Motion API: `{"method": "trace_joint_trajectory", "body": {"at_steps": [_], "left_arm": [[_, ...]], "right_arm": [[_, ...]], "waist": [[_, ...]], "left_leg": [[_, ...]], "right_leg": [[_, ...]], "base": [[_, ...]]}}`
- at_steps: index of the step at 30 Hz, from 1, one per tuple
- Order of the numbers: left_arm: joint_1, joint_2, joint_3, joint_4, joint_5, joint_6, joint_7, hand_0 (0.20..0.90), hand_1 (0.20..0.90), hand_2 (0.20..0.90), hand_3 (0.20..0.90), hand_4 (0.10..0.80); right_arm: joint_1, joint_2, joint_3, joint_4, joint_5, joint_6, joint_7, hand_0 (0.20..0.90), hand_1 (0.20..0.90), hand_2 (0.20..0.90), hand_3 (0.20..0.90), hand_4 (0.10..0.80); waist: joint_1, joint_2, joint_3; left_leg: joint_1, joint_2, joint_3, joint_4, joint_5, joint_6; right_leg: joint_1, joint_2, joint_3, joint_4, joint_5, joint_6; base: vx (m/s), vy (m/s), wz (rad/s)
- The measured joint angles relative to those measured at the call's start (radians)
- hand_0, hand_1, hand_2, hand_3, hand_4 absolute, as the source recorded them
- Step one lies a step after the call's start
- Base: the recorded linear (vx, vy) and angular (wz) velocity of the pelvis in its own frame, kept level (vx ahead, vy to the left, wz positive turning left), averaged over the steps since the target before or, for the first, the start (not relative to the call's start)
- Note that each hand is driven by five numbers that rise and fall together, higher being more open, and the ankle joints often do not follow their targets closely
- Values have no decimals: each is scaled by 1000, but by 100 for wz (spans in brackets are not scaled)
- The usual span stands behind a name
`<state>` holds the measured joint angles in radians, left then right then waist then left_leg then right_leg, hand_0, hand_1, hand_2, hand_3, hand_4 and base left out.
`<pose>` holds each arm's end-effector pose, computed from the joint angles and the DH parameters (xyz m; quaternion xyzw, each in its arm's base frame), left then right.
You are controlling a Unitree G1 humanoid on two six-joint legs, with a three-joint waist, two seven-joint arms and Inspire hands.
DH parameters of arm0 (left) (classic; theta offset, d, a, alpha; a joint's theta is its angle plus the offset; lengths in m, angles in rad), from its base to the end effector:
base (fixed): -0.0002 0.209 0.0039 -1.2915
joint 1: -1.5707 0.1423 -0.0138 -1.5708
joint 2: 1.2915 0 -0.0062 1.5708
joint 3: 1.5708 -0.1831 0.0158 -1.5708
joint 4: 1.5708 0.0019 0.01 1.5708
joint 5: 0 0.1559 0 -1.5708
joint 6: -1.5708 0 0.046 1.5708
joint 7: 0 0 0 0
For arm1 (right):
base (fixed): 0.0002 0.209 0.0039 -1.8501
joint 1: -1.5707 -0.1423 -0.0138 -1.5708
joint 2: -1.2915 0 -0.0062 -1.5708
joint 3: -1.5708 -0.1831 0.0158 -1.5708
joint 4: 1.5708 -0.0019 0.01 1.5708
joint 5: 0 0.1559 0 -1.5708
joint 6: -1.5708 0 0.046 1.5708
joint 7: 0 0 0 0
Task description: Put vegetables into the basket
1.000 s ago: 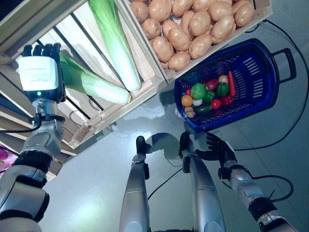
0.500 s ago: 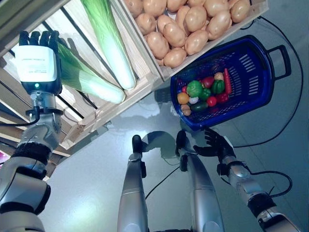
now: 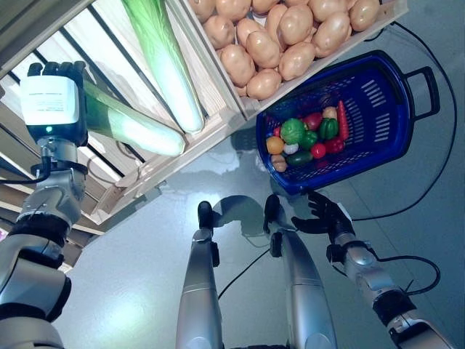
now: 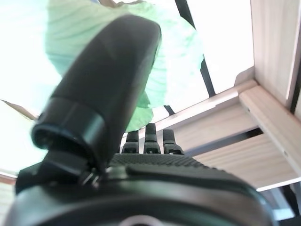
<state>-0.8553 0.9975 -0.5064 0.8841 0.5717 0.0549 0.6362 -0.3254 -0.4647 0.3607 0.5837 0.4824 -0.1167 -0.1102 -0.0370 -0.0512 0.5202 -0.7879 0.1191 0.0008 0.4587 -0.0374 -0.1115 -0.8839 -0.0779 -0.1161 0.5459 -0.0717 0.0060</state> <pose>0.3175 0.3471 0.1892 0.7389 -0.1024 0.3125 0.5881 0.2673 -0.2068 0.0125 -0.0641 0.1164 0.0078 0.9911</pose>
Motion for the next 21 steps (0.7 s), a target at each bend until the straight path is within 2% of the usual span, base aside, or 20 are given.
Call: {"method": "trace_joint_trajectory", "body": {"at_steps": [15, 16, 17, 18, 19, 20, 21], "left_arm": [[-16, -2, -2, 21, -59, -10, -12, 900, 900, 900, 900, 800], [-20, -2, -7, 21, -59, -10, -12, 865, 865, 865, 865, 776], [-22, -2, -8, 22, -59, -10, -12, 759, 759, 759, 759, 706], [-24, -2, -8, 22, -59, -10, -11, 556, 556, 556, 556, 571], [-27, -2, -8, 25, -59, -10, -5, 411, 411, 411, 411, 474], [-31, -2, -8, 31, -58, -10, 3, 300, 300, 300, 300, 400], [-38, -2, -8, 33, -58, -10, 7, 300, 300, 300, 300, 400]], "right_arm": [[-14, -15, 1, -7, 0, 0, -8, 900, 900, 900, 900, 800], [-14, -17, 1, -9, 0, 0, -8, 900, 900, 900, 900, 800], [-14, -18, 1, -11, 0, 0, -9, 900, 900, 900, 900, 800], [-14, -18, 1, -12, 0, 0, -9, 900, 900, 900, 900, 800], [-15, -18, 1, -13, 0, 0, -12, 900, 900, 900, 900, 800], [-17, -19, 1, -13, 0, 0, -15, 900, 900, 900, 900, 800], [-18, -20, 0, -13, 0, 0, -19, 900, 900, 900, 900, 800]], "waist": [[0, 0, 0], [0, 0, 0], [0, -1, 0], [0, -1, 0], [0, -1, 0], [0, -1, 0], [-1, -1, 0]], "left_leg": [[-32, 0, -5, 34, -8, 2], [-35, -1, -6, 36, -8, 2], [-38, 0, -7, 37, -8, 2], [-40, 0, -7, 37, -8, 2], [-44, 0, -8, 38, -8, 2], [-48, 0, -9, 38, -8, 2], [-52, 0, -11, 40, -8, 2]], "right_leg": [[-22, -1, -1, 15, 1, 1], [-24, -1, -1, 16, 1, 1], [-27, 0, -1, 16, 1, 2], [-29, 0, -1, 17, 2, 2], [-32, 0, -1, 17, 2, 2], [-35, 0, -2, 18, 2, 2], [-37, 0, -3, 18, 2, 2]], "base": [[0, 0, 0], [0, 0, 0], [0, 0, 0], [0, 0, 0], [0, 0, 0], [0, 0, 0], [2, -15, 3]]}}
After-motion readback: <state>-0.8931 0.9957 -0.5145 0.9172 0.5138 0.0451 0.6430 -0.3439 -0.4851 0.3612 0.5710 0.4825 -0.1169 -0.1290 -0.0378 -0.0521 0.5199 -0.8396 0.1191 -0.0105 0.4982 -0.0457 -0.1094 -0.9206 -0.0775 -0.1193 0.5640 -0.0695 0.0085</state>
